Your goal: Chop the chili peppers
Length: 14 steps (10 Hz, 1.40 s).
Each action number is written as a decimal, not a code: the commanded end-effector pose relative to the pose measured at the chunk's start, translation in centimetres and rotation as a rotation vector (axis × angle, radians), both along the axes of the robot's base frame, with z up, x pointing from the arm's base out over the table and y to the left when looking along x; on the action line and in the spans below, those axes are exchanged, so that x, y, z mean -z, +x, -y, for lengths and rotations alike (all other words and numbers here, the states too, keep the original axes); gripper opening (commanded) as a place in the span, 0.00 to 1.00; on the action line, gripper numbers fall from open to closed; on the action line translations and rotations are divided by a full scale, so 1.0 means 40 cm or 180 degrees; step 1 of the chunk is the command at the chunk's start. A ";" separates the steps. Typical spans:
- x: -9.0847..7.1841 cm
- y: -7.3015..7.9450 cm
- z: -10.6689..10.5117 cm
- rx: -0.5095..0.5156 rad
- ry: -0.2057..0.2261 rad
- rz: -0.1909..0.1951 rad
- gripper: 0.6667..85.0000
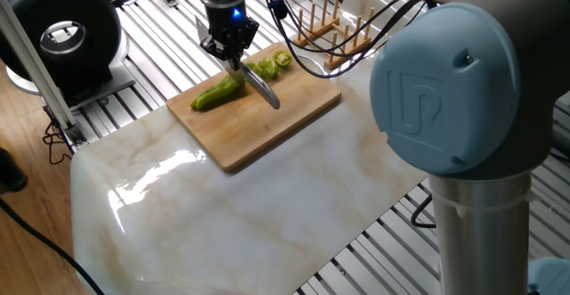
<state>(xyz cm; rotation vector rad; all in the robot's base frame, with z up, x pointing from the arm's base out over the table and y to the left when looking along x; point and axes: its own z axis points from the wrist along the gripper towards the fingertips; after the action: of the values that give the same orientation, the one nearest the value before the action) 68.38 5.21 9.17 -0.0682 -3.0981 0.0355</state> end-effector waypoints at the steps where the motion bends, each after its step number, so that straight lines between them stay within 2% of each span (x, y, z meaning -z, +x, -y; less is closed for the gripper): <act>1: 0.003 0.002 -0.003 0.0006 0.0058 0.0010 0.01; 5: -0.004 0.000 -0.009 -0.0091 0.0086 0.0023 0.01; 14: -0.018 -0.006 0.010 -0.0476 0.0086 -0.0034 0.01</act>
<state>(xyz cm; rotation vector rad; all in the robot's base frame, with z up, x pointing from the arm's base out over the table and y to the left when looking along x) 68.18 4.80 9.71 0.1262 -3.0897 0.0154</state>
